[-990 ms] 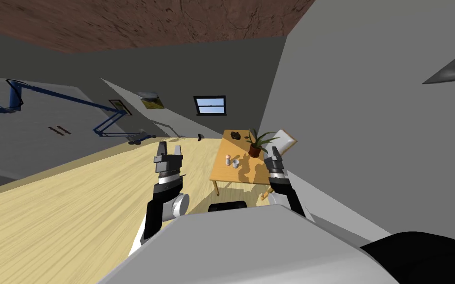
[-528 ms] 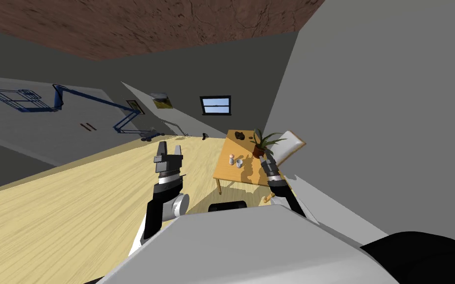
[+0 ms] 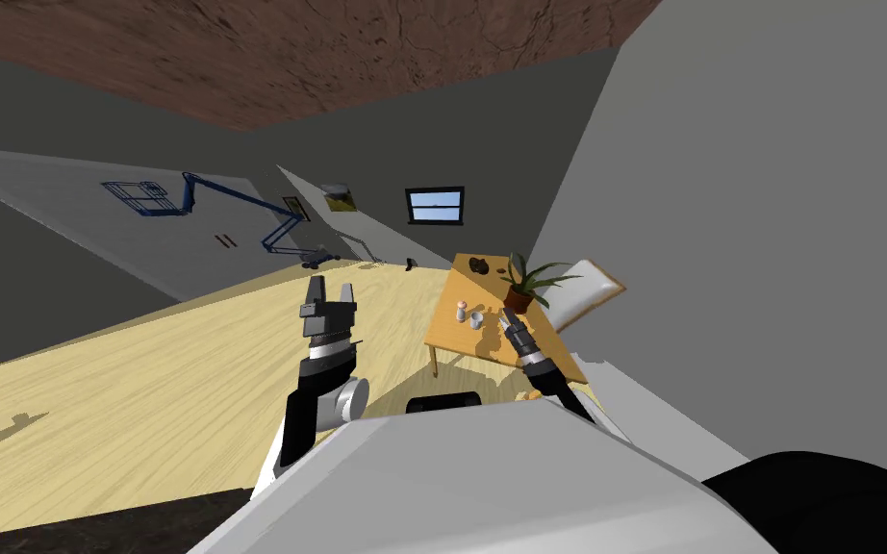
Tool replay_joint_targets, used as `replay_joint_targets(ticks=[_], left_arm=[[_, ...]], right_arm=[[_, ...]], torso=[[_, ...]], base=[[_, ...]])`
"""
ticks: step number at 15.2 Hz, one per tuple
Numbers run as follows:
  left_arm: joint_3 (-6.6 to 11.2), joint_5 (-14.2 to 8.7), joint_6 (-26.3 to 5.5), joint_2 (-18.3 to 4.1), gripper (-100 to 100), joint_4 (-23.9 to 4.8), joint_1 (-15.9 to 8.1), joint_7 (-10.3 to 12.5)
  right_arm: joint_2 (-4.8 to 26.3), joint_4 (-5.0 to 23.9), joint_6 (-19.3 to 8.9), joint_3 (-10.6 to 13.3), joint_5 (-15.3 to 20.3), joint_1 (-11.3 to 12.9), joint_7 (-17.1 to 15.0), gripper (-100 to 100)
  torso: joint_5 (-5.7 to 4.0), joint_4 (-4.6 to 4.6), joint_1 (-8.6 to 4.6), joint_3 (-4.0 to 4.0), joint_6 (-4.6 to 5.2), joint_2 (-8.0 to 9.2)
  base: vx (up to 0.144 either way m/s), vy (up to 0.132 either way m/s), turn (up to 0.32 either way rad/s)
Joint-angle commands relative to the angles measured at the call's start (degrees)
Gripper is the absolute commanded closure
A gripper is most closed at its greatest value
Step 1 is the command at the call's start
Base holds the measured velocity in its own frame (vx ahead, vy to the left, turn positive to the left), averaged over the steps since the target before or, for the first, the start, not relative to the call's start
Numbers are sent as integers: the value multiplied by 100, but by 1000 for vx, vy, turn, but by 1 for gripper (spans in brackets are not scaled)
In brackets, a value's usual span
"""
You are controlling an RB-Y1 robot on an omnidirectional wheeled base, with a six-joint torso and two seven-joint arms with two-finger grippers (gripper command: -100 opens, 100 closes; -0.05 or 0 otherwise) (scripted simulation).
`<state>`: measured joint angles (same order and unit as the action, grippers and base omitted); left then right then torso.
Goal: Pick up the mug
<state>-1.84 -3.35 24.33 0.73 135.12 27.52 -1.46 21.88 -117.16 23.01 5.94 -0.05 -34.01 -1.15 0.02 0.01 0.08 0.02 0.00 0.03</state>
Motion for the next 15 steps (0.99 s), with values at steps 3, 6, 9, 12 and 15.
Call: replay_joint_targets(ticks=[3, 6, 9, 12, 15], left_arm=[[0, 0, 0, 0, 0, 0, -1, 0], [0, 0, 0, 0, 0, 0, -1, 0], [0, 0, 0, 0, 0, 0, 0, 0], [0, 0, 0, 0, 0, 0, 0, 0], [0, 0, 0, 0, 0, 0, 0, 0]], right_arm=[[435, 229, 38, 151, 99, -52, -4, -100], [897, 659, 125, 434, 283, -138, -3, -100], [1289, 922, 171, 583, 378, -180, -1, -100], [1651, 1171, 219, 735, 474, -220, 1, -100], [1993, 1394, 268, 891, 572, -260, 5, -100]], torso=[[-1, 0, 0, -1, -4, -2], [0, -1, 0, -1, -3, -2], [0, -1, 0, -3, 0, -5], [0, -1, -1, -4, 0, -6], [0, -1, -2, -4, 0, -7]], base=[[0, 23, 181], [0, 33, 243], [10, 30, 196], [11, 25, 206], [13, 25, 224]])
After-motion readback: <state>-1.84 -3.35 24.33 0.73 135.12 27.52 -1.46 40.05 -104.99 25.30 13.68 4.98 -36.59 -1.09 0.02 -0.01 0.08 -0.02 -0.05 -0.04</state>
